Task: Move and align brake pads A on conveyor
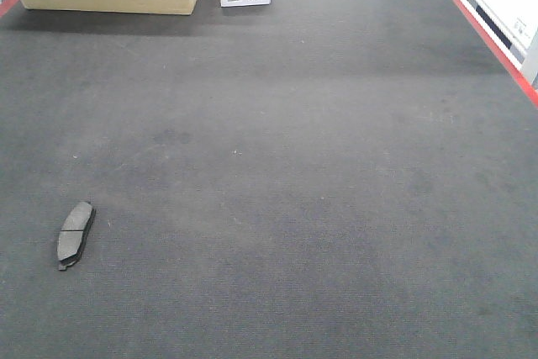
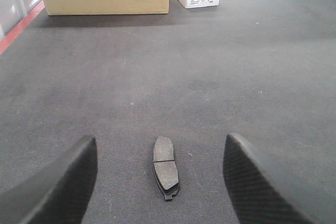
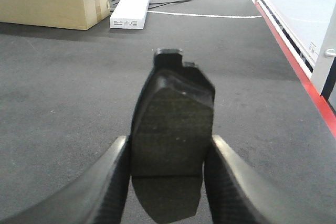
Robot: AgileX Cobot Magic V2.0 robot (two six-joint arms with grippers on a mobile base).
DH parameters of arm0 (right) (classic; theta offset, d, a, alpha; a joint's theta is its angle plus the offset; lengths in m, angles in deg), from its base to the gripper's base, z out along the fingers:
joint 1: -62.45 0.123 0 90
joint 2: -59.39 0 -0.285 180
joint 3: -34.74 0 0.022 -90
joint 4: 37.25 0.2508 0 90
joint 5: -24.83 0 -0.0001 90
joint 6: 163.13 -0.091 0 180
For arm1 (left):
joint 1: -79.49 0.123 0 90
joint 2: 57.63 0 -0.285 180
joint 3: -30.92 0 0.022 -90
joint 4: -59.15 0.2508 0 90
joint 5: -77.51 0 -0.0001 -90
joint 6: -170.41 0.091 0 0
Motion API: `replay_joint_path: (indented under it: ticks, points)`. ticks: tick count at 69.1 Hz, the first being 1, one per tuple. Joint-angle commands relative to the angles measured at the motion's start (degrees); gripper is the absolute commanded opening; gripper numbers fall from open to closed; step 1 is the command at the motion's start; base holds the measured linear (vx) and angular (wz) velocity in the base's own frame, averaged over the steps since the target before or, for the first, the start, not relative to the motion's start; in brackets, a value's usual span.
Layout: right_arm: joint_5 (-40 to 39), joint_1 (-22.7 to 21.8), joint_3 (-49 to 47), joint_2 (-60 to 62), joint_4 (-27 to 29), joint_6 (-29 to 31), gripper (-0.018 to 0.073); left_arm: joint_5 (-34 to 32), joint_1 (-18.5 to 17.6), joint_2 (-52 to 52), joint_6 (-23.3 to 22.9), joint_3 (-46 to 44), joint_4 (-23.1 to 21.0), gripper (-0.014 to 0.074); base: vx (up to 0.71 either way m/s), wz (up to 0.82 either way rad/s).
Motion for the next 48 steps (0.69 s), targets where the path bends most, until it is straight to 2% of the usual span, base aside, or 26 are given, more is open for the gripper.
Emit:
replay_joint_path:
  ticks: [1,33,42,48]
  points:
    - [-5.67,-0.38,-1.77,-0.51,-0.39,0.64,-0.0008,-3.73,-0.32,-0.60,-0.10,-1.31,-0.12,0.0481,0.00,0.00]
    - [-5.23,-0.38,-1.95,-0.93,-0.66,0.60,-0.0006,-3.68,-0.32,-0.60,-0.10,-1.31,-0.12,0.0481,0.00,0.00]
    - [-3.57,-0.38,-4.77,-7.23,-0.38,-2.04,-0.0002,-3.73,-0.32,-0.60,-0.10,-1.31,-0.12,0.0481,0.00,0.00]
    - [0.34,-0.38,-9.07,-14.95,-0.38,-2.91,0.0001,-3.73,-0.32,-0.60,-0.10,-1.31,-0.12,0.0481,0.00,0.00]
